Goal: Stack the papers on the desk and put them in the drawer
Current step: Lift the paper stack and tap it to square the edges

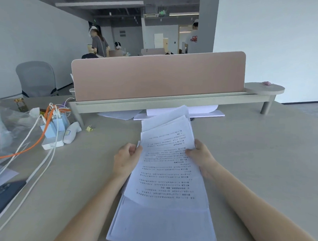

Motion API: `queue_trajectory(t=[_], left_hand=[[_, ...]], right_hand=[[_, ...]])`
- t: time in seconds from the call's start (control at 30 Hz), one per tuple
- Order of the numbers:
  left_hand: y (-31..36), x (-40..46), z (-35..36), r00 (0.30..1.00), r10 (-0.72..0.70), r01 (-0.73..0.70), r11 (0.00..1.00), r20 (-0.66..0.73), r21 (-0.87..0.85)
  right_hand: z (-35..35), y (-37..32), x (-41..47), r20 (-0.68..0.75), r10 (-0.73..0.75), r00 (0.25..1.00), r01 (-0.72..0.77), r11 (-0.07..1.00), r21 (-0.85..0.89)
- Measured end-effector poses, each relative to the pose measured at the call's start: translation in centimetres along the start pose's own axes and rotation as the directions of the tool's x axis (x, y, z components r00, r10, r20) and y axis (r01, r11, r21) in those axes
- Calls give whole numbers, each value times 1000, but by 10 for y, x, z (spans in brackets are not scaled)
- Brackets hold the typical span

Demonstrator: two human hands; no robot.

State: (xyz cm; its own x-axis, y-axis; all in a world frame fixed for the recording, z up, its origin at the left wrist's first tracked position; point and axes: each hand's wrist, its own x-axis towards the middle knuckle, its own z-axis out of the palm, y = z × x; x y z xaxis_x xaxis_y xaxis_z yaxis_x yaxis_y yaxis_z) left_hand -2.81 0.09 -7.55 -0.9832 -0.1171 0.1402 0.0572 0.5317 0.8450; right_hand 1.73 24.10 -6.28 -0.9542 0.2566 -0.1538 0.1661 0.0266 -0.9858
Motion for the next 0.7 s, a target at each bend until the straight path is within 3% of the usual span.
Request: queue_trajectory(t=[0.1, 0.23, 0.3, 0.4, 0.5, 0.7], left_hand=[[0, 3, -3, 999, -22, 24, 999, 47, -39], [5, 6, -16, 974, -100, 157, 945, 202, -286], [14, 5, -25, 903, -139, 331, 830, 407, -449], [34, -6, -36, 781, -116, 465, 763, 614, -448], [53, -5, -42, 834, -32, 357, 793, 551, -494], [116, -10, -64, 968, 147, 9, 786, 202, -618]], right_hand=[[2, -1, -3, 0, 2, 1000, -2, 997, 74], [0, -8, -6, 14, -6, 1000, 3, 979, 206], [-3, -17, -7, 21, -27, 999, 21, 964, 266], [-9, -37, -9, 1, -78, 997, 75, 953, 293], [-13, -63, -18, -30, -173, 985, 174, 947, 269], [-20, -130, -46, -98, -445, 890, 455, 876, 162]])
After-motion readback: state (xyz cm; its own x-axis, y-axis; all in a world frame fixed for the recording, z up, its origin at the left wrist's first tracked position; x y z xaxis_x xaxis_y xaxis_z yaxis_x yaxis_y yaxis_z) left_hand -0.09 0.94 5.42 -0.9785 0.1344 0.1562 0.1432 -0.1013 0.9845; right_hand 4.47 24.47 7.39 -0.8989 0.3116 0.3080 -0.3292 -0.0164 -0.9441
